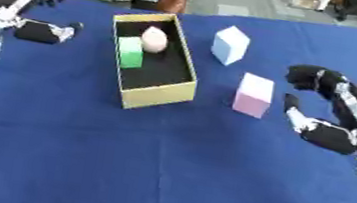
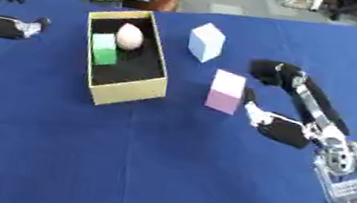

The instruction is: Pick up objects on the table and place them in the box.

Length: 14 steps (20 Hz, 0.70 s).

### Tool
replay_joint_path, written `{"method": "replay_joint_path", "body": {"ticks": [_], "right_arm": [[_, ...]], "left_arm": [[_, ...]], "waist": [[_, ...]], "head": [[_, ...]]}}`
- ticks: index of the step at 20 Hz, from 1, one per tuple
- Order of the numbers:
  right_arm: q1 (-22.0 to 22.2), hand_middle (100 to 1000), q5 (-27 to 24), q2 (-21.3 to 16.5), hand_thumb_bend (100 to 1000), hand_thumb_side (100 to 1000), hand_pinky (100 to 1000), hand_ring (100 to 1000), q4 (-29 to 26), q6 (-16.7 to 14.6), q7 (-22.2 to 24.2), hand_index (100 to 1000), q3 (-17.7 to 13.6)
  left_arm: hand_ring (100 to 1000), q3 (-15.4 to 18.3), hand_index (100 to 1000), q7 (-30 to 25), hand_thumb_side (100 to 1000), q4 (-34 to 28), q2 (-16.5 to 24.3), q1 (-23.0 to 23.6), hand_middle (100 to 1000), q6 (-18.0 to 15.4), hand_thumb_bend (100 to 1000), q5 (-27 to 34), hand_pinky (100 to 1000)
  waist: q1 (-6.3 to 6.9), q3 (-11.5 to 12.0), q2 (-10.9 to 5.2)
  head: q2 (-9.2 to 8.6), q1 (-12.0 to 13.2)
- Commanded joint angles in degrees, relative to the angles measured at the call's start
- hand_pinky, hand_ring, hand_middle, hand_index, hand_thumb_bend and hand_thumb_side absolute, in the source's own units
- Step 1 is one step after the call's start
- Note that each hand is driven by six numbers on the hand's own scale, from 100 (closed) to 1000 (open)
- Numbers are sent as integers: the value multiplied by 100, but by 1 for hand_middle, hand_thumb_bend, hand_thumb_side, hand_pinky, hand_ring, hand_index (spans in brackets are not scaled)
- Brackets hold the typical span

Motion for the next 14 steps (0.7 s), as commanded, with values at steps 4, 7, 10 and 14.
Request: {"method": "replay_joint_path", "body": {"ticks": [4,7,10,14], "right_arm": [[-564,821,341,-579,100,427,830,873,466,-127,529,913,272],[-807,835,569,-600,100,501,835,882,811,-191,766,930,384],[-1016,841,814,-552,100,530,834,884,1206,-257,932,939,435],[-1293,835,1143,-458,152,564,828,877,1667,-418,1131,921,507]], "left_arm": [[623,-84,764,480,404,-1045,-128,501,616,100,423,603,641],[621,-141,764,431,407,-1480,-233,736,614,236,420,870,638],[620,-148,763,316,411,-1919,-344,930,612,448,426,1140,637],[619,-108,763,112,422,-2435,-409,1198,611,771,434,1472,635]], "waist": [[-99,51,-74],[-94,79,-81],[-85,114,-87],[-84,155,-97]], "head": [[73,-37],[102,-47],[118,-60],[126,-85]]}}
